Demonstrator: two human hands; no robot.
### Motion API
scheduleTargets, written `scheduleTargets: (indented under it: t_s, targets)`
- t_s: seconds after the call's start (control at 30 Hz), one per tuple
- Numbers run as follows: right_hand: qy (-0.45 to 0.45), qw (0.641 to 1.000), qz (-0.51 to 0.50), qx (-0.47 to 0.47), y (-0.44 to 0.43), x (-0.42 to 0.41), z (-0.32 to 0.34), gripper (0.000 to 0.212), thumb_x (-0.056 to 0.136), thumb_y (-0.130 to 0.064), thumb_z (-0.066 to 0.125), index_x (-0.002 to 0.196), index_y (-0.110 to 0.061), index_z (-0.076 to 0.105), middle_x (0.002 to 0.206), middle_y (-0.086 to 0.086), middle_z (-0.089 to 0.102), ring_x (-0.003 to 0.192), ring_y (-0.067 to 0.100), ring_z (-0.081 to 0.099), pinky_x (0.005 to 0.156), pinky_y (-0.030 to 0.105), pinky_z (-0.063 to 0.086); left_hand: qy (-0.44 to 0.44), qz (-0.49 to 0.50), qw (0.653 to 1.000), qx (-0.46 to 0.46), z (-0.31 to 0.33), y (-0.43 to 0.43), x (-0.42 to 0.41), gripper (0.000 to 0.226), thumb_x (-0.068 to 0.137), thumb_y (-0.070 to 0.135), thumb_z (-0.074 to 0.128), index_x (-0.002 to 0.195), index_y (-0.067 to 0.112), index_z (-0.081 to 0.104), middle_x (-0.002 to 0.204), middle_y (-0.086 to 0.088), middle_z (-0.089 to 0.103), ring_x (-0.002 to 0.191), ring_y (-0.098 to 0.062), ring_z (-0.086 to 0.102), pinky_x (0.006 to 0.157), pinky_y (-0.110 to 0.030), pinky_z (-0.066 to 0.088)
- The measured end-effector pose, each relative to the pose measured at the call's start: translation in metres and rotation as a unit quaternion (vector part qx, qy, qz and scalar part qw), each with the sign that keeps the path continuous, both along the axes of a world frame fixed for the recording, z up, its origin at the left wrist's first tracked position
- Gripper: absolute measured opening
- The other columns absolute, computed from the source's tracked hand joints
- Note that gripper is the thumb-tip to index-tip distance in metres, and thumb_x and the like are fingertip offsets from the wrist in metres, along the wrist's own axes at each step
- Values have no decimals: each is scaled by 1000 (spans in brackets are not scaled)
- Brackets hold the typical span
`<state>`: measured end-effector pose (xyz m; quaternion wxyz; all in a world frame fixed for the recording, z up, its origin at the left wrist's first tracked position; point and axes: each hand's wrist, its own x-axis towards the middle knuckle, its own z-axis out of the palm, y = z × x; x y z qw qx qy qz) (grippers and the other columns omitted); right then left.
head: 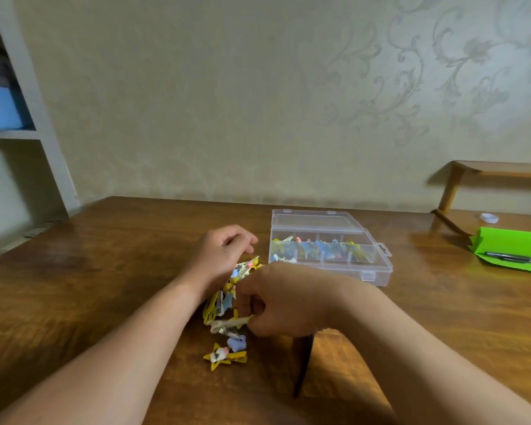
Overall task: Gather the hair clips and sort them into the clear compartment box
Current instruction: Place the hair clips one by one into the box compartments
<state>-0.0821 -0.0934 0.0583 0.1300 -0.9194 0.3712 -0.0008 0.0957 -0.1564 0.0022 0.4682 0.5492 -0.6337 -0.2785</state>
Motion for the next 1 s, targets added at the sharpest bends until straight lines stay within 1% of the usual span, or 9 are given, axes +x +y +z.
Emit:
scheduleTargets:
  t_s: [0.1,0.17,0.27,0.4,0.5,0.57,0.77,0.87,1.0]
  targets:
    - [-129,988,-68,-48,-13,-16,10,9,93,-26,69,90,-32,64,82,-13,62,74,6,59,64,28,47,37,-23,999,9,0,1,2,28,89,42,58,92,29,82,95,5,80,101,-26,74,95,-51,59]
    - [-226,959,-149,-79,-27,-33,16,6,96,-30,70,91,-29,68,83,-10,69,74,11,66,62,29,52,23,-31,999,4,-2,1,2,26,98,40,59,95,28,81,99,-1,80,102,-29,74,99,-58,57]
    - [-283,916,-267,-97,-44,-61,16,1,94,-27,71,94,-28,72,84,-7,73,72,16,69,59,31,54,-12,-25,1000,-12,-4,1,0,26,109,26,58,100,29,81,99,8,79,102,-10,71,98,-40,57]
    - [-212,919,-323,-80,-54,-80,9,5,91,-22,70,95,-24,70,87,-5,72,77,15,67,60,31,54,-34,-33,999,-18,-3,3,-1,25,109,24,57,106,31,81,105,14,78,106,-3,69,89,-29,52]
    - [-176,929,-321,-58,-55,-81,6,5,88,-21,71,92,-23,70,85,-3,73,78,17,69,70,38,60,-43,-31,998,-17,-1,5,-1,25,109,25,56,107,30,80,104,13,78,105,-1,70,85,-27,51]
    - [-166,933,-316,-51,-55,-80,4,4,88,-21,71,91,-23,70,83,-2,73,77,18,69,72,40,61,-46,-29,998,-17,-2,4,-1,25,108,26,56,107,31,81,103,13,79,104,-1,70,86,-28,53]
    - [-170,947,-269,-36,-53,-84,9,3,89,-20,72,89,-23,71,84,-1,72,68,13,60,63,31,51,-51,-31,998,-13,-2,4,0,25,109,29,56,107,35,80,105,15,78,106,-2,69,90,-31,55]
    - [-164,953,-254,-22,-52,-83,11,3,90,-22,73,90,-24,72,86,-2,72,69,12,61,65,31,54,-59,-29,998,-12,0,6,-2,25,109,29,55,109,35,79,106,15,77,105,-1,68,86,-28,53]
    - [-144,954,-261,-38,-57,-79,0,4,93,-23,71,91,-26,73,86,-5,72,78,16,67,73,34,59,-55,-33,998,-11,0,6,-2,25,109,29,56,108,34,80,103,11,79,103,-6,72,93,-38,60]
